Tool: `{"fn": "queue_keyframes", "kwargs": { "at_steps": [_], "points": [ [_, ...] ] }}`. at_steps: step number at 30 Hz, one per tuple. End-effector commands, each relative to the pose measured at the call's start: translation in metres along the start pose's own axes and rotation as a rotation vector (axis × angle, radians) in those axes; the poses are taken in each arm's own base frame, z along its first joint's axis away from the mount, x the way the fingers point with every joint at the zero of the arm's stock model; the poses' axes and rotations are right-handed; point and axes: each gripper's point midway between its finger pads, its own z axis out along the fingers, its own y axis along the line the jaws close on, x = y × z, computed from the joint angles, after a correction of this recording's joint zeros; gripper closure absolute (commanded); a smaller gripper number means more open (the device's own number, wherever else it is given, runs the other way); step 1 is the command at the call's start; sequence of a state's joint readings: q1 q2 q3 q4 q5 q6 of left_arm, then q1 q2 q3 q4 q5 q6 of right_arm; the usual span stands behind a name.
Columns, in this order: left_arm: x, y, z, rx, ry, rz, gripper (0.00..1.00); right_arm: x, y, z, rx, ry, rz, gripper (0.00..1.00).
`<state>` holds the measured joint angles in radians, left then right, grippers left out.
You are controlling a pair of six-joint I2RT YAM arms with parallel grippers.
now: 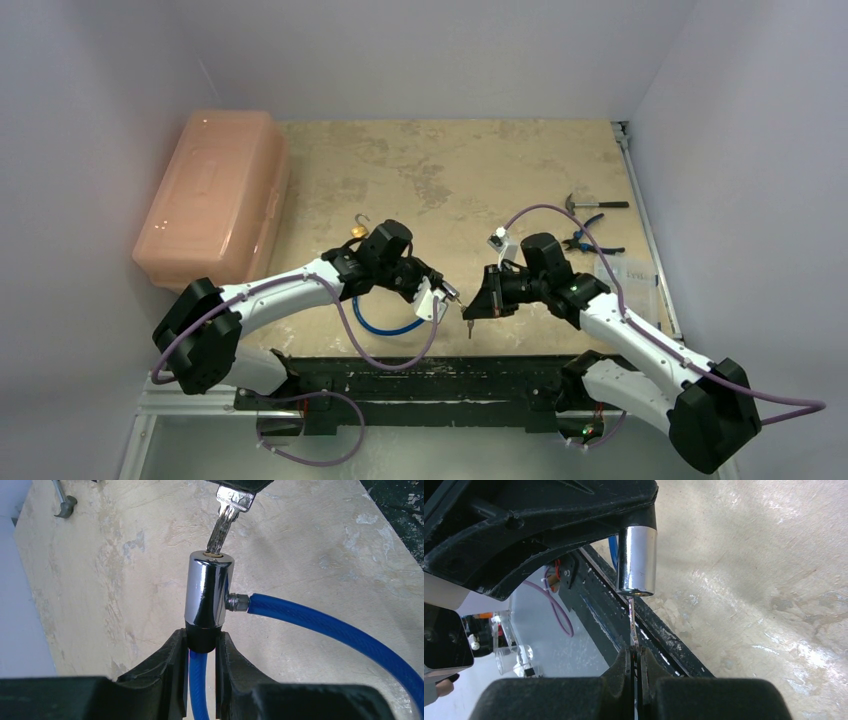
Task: Unlock with the key
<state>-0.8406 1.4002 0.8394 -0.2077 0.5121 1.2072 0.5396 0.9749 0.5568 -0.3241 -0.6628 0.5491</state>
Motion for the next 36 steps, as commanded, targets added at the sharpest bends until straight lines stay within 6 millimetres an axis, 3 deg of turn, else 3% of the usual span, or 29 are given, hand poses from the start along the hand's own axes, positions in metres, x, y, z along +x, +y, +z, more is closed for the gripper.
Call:
{"fn": "queue_keyframes", "kwargs": {
  "at_steps": [1,36],
  "points": [
    [-0.0181,0.0143,-0.0072,-0.044,-0.05,0.048,1.0,-0.0129,0.0019,-0.0013,0.006,-0.047,-0.033,1.0],
    [-0.0142,0.0129,-0.0064,-0.043,-0.02,0.063,1.0,-0.012,-0.002,-0.0005,0.029,-0.026,-0.026,1.0]
  ]
}}
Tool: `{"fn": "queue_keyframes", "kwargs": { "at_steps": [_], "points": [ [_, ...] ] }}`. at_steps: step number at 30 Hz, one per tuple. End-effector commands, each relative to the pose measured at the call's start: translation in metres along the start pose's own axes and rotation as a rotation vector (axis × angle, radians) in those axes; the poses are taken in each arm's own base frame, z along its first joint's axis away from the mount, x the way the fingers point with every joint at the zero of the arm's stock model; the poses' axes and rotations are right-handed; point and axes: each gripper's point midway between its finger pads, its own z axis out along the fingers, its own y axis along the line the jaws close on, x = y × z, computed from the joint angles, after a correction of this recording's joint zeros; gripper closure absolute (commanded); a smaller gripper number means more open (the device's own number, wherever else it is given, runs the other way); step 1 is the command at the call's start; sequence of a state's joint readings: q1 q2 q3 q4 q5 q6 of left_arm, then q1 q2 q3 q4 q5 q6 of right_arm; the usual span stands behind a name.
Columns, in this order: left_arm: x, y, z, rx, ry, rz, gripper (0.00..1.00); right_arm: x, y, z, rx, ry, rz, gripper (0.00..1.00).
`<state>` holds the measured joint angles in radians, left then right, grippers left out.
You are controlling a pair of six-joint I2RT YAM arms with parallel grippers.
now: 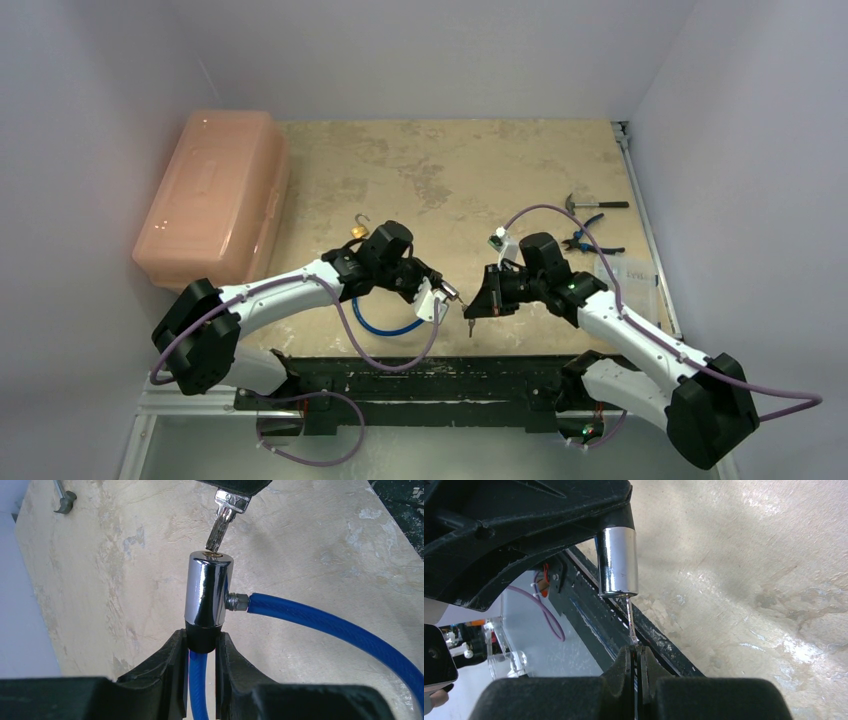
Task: Unlock with the key
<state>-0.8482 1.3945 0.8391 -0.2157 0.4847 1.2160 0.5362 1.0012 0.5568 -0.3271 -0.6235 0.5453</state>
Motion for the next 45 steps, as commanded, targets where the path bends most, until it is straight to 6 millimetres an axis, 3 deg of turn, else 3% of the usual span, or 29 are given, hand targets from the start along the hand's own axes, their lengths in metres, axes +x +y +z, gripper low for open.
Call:
{"fn": "queue_keyframes", "kwargs": {
  "at_steps": [1,45],
  "points": [
    [-0.0147,0.0122,-0.0053,-0.04,-0.038,0.05,1.0,-0.0102,0.0091,-0.0051,-0.016,-0.025,-0.041,1.0],
    [-0.0163,0.0101,-0.0036,-0.035,-0.025,0.061,1.0,-0.0129,0.0148,-0.0064,-0.032,-0.016,-0.054,1.0]
  ]
}}
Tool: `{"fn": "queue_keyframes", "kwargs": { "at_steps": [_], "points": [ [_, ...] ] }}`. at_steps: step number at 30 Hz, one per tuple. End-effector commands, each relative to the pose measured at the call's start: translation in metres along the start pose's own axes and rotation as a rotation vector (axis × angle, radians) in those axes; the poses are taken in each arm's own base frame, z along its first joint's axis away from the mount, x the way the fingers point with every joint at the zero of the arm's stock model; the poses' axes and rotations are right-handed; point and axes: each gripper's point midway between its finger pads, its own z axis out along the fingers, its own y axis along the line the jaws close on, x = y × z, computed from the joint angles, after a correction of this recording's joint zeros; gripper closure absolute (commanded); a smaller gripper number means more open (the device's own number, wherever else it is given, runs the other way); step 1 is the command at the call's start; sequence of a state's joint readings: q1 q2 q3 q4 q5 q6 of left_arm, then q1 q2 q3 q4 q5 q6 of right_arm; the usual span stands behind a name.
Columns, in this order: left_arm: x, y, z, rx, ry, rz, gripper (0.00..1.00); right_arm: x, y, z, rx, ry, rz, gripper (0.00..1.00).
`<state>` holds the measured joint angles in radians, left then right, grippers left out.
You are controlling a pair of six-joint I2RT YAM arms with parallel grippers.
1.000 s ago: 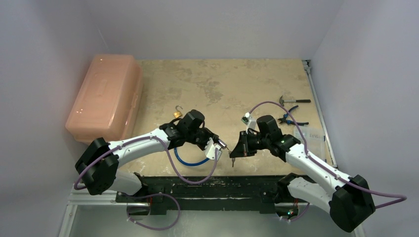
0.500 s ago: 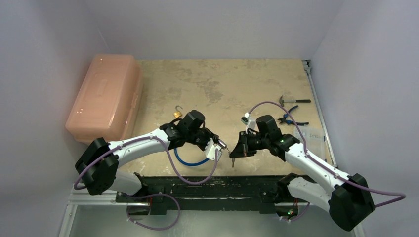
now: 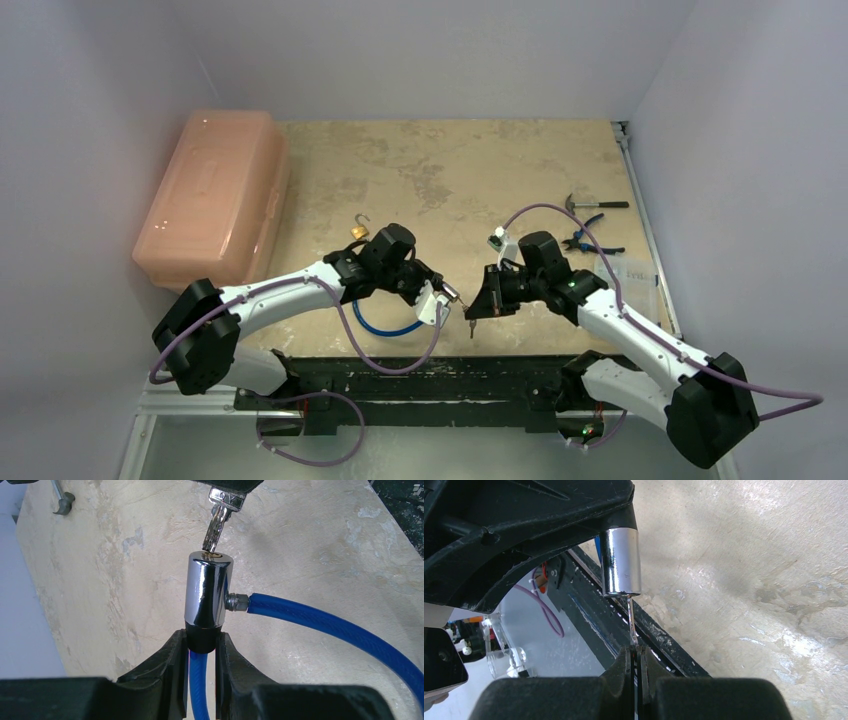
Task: Unlock with the key
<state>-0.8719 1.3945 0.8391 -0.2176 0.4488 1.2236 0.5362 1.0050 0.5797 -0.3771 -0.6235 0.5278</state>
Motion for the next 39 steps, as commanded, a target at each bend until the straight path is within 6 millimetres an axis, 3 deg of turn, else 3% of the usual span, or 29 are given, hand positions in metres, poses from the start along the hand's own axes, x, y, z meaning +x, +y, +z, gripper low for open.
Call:
{"fn": "queue_keyframes", "kwargs": {
  "at_steps": [1,39],
  "points": [
    [-0.014,0.0116,-0.0058,-0.037,-0.044,0.041,1.0,-0.015,0.0141,-0.0033,-0.045,-0.037,-0.053,1.0],
    [-0.0129,0.011,-0.0059,-0.036,-0.026,0.053,1.0,-0.0153,0.0109,0.0009,-0.035,-0.008,-0.055,1.0]
  ]
}}
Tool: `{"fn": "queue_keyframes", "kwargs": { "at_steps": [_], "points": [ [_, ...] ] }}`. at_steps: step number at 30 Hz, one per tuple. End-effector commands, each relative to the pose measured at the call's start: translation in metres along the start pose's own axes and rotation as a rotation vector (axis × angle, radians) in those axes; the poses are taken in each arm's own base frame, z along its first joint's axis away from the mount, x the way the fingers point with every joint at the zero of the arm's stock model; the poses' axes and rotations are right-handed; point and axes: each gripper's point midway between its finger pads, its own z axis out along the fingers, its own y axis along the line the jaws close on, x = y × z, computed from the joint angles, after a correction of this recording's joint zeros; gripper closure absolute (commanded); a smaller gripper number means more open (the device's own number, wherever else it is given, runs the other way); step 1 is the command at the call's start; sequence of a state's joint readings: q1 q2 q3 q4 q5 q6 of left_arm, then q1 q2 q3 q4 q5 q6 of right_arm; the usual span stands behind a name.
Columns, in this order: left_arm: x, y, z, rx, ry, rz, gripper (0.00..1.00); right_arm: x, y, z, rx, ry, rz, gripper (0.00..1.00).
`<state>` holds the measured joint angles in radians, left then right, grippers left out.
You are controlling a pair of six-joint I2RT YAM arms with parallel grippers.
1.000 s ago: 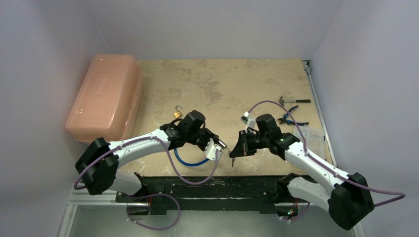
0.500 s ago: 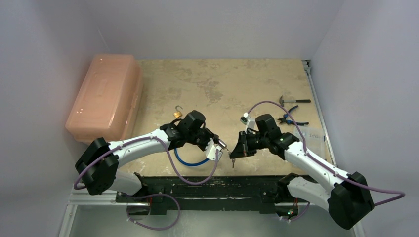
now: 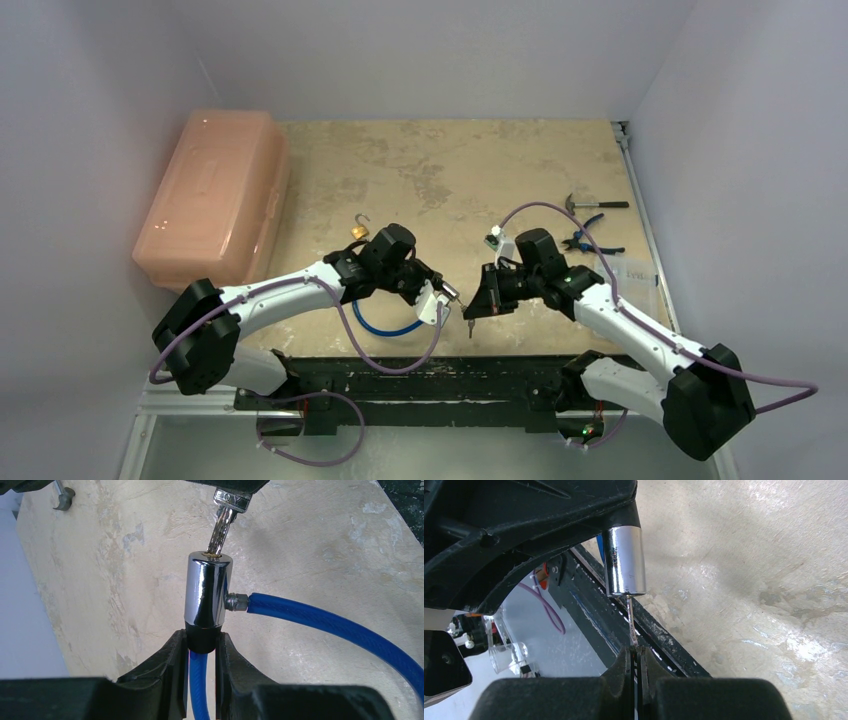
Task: Unlock with the key
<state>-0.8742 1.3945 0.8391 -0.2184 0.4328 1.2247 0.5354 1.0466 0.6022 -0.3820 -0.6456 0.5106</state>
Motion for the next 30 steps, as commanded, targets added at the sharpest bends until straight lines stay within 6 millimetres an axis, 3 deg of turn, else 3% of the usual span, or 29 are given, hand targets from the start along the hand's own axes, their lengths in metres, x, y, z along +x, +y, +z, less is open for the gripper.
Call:
{"fn": "queue_keyframes", "kwargs": {
  "at_steps": [1,30],
  "points": [
    [-0.0146,0.0105,-0.0061,-0.034,-0.039,0.051,1.0,-0.0126,0.0081,-0.0017,-0.023,-0.03,-0.051,1.0],
    [-0.0134,0.0118,-0.0072,-0.041,-0.03,0.054,1.0,-0.0125,0.0029,-0.0021,0.006,-0.048,-0.032,1.0]
  ]
}}
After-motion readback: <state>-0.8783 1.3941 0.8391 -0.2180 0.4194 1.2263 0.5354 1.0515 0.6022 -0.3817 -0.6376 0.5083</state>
